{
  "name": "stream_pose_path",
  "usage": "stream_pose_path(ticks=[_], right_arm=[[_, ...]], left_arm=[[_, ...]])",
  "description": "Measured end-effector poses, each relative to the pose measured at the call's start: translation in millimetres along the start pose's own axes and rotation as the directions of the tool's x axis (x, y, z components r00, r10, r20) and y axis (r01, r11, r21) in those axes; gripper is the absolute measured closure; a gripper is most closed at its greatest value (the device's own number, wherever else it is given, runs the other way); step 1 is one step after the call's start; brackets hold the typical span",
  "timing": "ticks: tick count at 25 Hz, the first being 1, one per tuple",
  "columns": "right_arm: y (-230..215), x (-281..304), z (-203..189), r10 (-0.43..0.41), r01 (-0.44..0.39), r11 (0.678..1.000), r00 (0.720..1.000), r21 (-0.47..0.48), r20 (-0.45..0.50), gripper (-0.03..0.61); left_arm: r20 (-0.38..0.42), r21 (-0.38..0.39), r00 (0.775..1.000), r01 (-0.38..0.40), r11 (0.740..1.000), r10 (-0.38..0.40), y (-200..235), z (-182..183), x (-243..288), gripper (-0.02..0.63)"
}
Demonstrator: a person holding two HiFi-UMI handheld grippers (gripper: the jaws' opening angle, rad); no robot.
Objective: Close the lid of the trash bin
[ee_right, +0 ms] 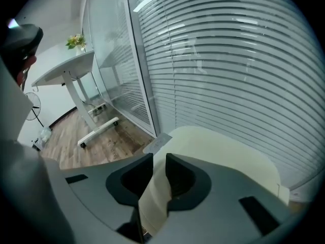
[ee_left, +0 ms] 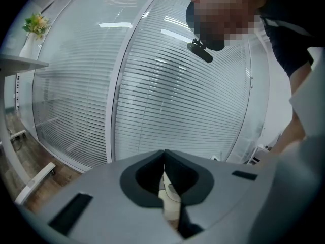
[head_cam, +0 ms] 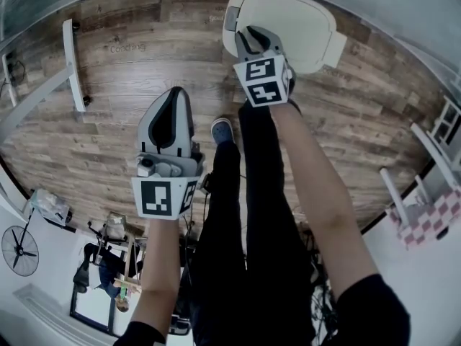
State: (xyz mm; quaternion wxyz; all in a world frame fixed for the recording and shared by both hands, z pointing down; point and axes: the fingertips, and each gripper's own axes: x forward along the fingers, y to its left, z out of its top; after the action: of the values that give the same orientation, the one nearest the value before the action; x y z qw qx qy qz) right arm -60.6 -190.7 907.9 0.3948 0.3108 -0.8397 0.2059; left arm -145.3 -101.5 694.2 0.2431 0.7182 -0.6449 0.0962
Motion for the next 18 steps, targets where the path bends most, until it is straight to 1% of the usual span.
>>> stream_pose_path(ticks=[4, 8, 12, 16, 18], right_arm=[[-5.1, 5.0, -4.0, -0.027, 0.027, 1.0, 1.0, 0.01, 0.009, 0.54], [-4.8, 7.4, -7.3, -0.036, 0.036, 0.999, 0.999, -0.006, 0.005, 0.545], [-4.3, 7.3, -5.8, -0.024, 0.024, 1.0, 1.0, 0.0, 0.012, 0.545], [-8.5, 4.2, -7.4, 0.007, -0.008, 0.997, 1.0, 0.073, 0.014, 0.543], [-15.5, -3.9, -7.4, -0.007, 0.004, 0.995, 1.0, 0.103, 0.028, 0.541]], left_arm=[[-0.008, 0.003, 1.0, -0.007, 1.0, 0.007, 2.4, -6.4, -1.5, 0.606], [-0.015, 0.001, 1.0, -0.013, 1.0, 0.013, 2.8, -11.3, -3.0, 0.606], [-0.017, 0.011, 1.0, -0.009, 1.0, 0.01, -0.9, -12.0, -2.1, 0.606], [-0.016, 0.024, 1.0, 0.004, 1.0, -0.004, -6.2, -8.9, -2.1, 0.606], [-0.01, 0.037, 1.0, 0.006, 0.999, -0.006, -5.7, -5.2, -3.1, 0.606]])
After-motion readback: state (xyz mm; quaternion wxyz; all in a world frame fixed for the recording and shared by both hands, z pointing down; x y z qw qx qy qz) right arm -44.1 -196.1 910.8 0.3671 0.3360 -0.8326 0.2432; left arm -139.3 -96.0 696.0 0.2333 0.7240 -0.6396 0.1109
